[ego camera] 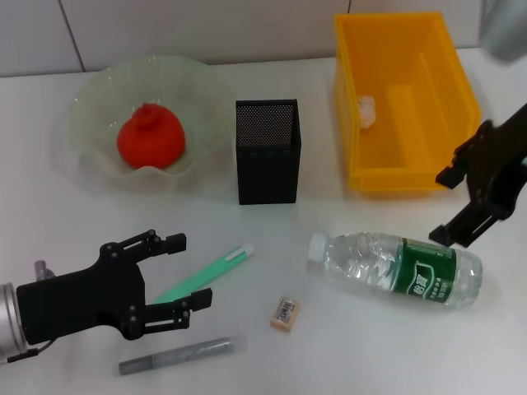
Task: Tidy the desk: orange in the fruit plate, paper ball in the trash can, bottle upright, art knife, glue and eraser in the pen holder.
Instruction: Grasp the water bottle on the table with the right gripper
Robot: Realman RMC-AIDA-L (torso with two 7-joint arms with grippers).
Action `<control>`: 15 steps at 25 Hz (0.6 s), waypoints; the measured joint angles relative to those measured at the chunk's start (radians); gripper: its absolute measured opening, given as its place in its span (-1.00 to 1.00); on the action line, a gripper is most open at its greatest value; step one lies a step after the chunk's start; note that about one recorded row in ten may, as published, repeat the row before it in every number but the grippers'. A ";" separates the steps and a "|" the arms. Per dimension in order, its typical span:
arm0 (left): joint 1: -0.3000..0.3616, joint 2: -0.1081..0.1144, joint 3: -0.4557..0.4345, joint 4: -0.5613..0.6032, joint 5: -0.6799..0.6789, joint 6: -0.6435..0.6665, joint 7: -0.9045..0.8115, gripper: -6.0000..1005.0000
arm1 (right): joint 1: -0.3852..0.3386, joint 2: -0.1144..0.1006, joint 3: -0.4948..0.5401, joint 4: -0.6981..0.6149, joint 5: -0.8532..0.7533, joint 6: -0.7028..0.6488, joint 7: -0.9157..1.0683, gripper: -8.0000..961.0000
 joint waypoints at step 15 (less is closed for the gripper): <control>0.003 0.001 -0.007 0.000 0.000 0.000 -0.004 0.72 | -0.131 0.035 -0.300 0.068 -0.088 0.218 -0.053 0.72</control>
